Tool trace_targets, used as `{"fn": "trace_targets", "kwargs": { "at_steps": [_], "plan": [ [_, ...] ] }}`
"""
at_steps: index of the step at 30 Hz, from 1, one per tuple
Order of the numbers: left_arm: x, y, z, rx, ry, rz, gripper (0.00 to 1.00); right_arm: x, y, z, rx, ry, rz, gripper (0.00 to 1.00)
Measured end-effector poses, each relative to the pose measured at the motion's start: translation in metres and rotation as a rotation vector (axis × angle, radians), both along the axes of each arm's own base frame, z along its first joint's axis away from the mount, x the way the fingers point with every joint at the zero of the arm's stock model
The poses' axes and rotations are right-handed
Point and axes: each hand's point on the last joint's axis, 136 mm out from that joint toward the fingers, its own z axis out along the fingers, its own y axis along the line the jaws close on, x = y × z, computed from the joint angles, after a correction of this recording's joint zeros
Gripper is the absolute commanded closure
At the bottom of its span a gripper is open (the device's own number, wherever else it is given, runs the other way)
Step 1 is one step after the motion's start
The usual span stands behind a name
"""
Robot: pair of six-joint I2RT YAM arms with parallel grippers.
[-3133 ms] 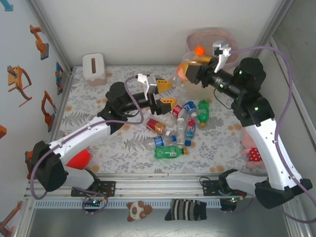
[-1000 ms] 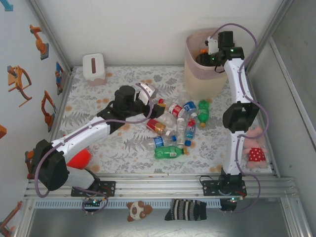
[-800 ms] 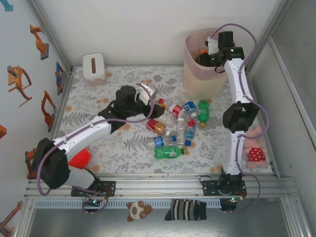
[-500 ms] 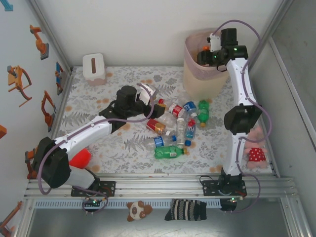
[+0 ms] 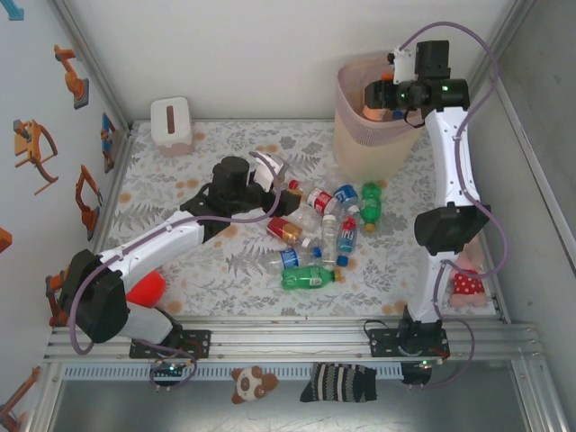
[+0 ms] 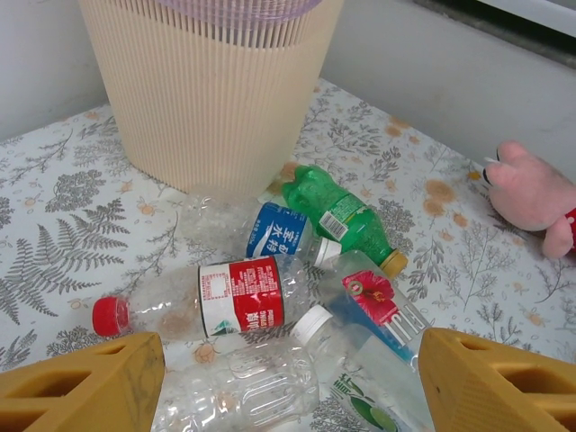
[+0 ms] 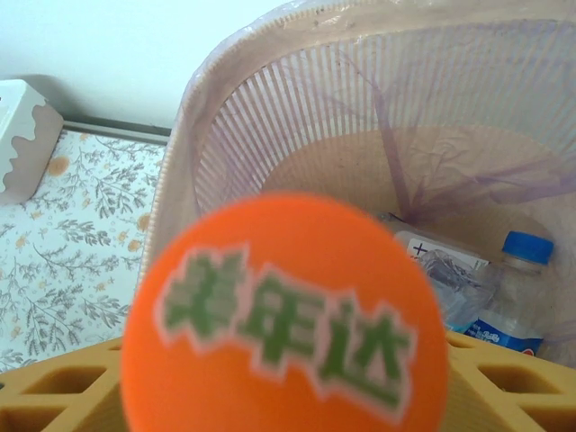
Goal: Put the plastic bottles in the bin
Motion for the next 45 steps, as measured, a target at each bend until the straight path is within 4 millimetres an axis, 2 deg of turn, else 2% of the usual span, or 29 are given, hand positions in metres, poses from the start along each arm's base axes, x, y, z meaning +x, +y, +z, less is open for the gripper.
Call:
{"fn": "trace_targets", "kwargs": {
  "at_steps": [7,13,19,24,29,34,36,41,45],
  "plan": [
    [0.0,0.0,0.0,0.0,0.0,0.001,0.26,-0.001,0.0,-0.01,0.005,0.033,-0.006,0.32],
    [0.0,0.0,0.001,-0.001,-0.001,0.001,0.26,0.0,0.0,-0.011,0.013,0.037,-0.014,0.27],
    [0.0,0.001,0.002,-0.002,-0.002,0.001,0.26,-0.001,-0.001,-0.012,0.019,0.045,-0.024,0.28],
    [0.0,0.001,0.002,-0.005,0.004,0.007,0.26,-0.009,-0.005,-0.014,0.007,0.06,-0.047,0.3],
    [0.002,0.002,0.002,-0.013,0.018,0.024,0.26,-0.035,-0.012,0.004,0.007,0.045,-0.083,0.32],
    [0.006,0.005,0.001,-0.022,0.037,0.054,0.26,-0.073,-0.02,0.027,0.025,0.008,-0.127,0.34],
    [0.007,0.006,0.001,-0.026,0.045,0.065,0.26,-0.087,-0.023,0.029,0.03,0.006,-0.145,0.35],
    [0.011,0.01,0.0,-0.034,0.067,0.092,0.27,-0.118,-0.031,0.009,0.031,0.049,-0.196,0.36],
    [0.016,0.015,-0.001,-0.041,0.088,0.128,0.27,-0.137,-0.037,-0.024,0.032,0.11,-0.236,0.38]
  ]
}}
